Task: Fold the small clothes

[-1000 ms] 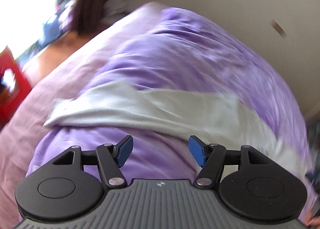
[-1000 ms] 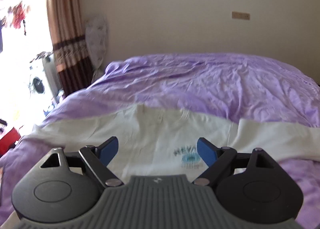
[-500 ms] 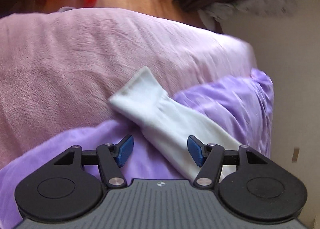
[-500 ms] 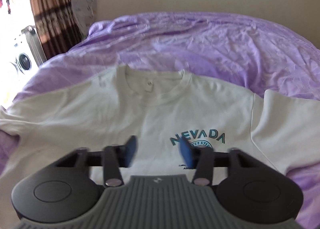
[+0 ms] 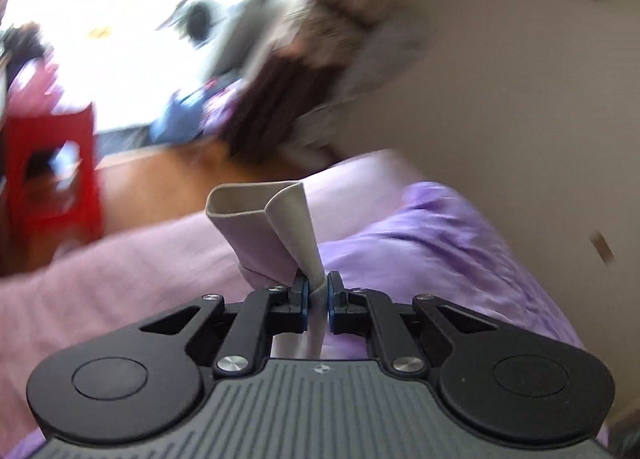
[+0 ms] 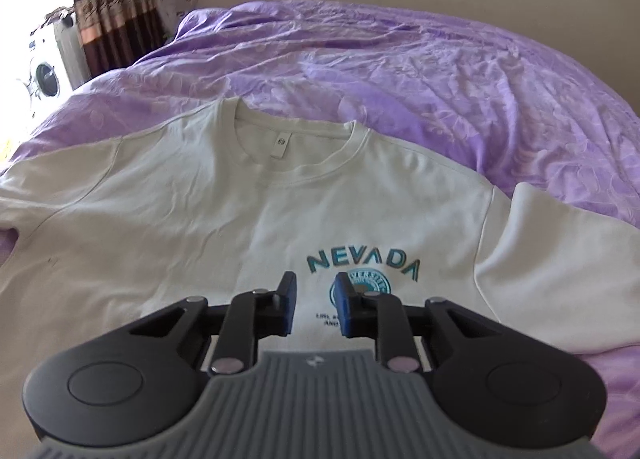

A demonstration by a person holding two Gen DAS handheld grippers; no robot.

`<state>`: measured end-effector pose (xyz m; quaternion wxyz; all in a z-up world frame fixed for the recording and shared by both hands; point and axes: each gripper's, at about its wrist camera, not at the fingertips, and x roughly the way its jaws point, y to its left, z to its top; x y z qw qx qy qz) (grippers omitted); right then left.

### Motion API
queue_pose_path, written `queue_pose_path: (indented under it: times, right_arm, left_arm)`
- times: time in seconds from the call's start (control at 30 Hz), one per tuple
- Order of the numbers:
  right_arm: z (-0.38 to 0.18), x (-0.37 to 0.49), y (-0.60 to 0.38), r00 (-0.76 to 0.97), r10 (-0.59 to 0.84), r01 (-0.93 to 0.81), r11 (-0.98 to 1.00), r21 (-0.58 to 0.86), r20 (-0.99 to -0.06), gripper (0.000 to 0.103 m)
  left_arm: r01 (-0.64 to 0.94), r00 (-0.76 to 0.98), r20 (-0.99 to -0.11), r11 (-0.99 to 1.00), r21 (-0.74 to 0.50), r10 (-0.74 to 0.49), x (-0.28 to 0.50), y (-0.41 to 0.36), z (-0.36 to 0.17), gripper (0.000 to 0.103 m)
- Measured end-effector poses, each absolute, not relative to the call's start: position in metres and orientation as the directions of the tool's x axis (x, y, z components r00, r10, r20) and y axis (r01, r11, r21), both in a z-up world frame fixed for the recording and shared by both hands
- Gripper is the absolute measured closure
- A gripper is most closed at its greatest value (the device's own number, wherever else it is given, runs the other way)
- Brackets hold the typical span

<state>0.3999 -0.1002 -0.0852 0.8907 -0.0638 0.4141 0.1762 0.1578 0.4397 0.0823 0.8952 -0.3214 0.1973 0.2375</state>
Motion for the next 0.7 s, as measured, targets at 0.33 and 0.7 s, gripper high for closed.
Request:
queue_pose_path:
  times: [0.33, 0.7]
  right_arm:
    - [-0.051, 0.398, -0.126, 0.587, 0.314, -0.345, 0.931, 0.12, -0.746, 0.087]
    - [-0.103, 0.407, -0.164, 0.49, 0.358, -0.224, 0.933, 0.282, -0.795, 0.084]
  left_arm:
    - [-0.125, 0.877, -0.47, 0.992, -0.012, 0.105, 0.298, 0.155, 0.12, 0.095]
    - [0.164, 0.61, -0.756, 0.971, -0.175, -0.239, 0.356, 0.028, -0.065, 0.093]
